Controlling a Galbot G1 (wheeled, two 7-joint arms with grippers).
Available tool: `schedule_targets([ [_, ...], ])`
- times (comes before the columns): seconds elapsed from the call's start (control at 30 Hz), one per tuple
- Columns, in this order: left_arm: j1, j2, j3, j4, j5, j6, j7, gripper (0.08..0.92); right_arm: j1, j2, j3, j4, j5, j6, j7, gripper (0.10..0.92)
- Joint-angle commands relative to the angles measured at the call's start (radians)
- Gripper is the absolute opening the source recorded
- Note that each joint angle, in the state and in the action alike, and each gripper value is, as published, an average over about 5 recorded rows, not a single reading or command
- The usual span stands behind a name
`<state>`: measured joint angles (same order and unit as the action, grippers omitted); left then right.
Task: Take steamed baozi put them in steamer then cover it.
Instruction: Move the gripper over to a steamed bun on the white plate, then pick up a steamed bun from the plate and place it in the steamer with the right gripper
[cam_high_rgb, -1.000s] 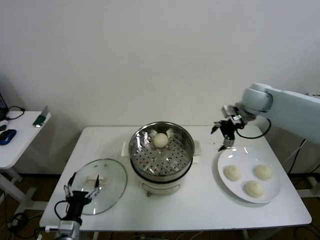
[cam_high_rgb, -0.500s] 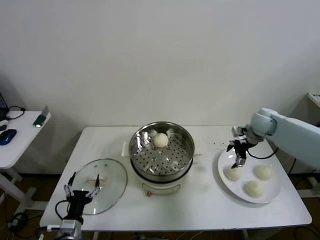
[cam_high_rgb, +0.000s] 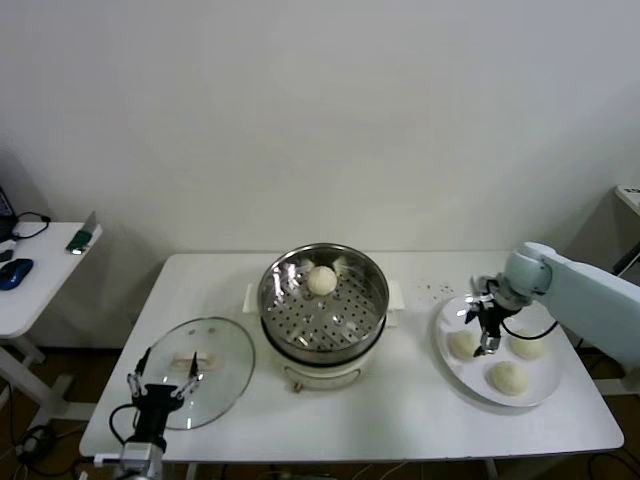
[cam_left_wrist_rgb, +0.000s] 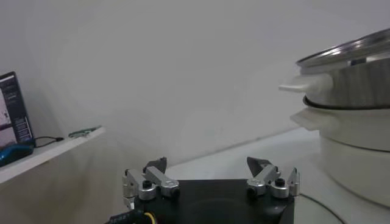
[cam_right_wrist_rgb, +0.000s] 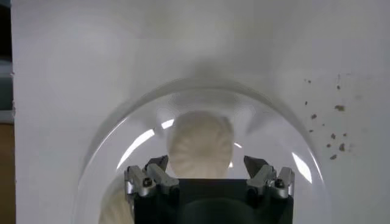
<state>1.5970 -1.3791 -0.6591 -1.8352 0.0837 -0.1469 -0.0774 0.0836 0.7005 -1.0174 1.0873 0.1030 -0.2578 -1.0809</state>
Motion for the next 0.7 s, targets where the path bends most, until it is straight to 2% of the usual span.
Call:
schedule_targets([
  [0.03,-0.002,-0.001,0.002,0.008,0.008,-0.003,-0.003,0.823,-0.058,0.015,0.051,-0.034,-0.029,0.001,0.003,0.823],
  [0.27,-0.004,-0.003,0.005,0.003,0.011,-0.008,-0.013,0.823,-0.068,0.021,0.07,-0.048,-0.039,0.007,0.005,0.813],
  [0.53,-0.005,-0.004,0.005,0.003,0.014,-0.008,-0.016,0.823,-0.057,0.011,0.067,-0.038,-0.021,0.009,0.001,0.725],
  [0.7,-0.002,-0.004,0.002,0.0,0.013,-0.009,-0.017,0.823,-0.018,-0.004,0.045,-0.019,0.005,0.007,0.002,0.699],
])
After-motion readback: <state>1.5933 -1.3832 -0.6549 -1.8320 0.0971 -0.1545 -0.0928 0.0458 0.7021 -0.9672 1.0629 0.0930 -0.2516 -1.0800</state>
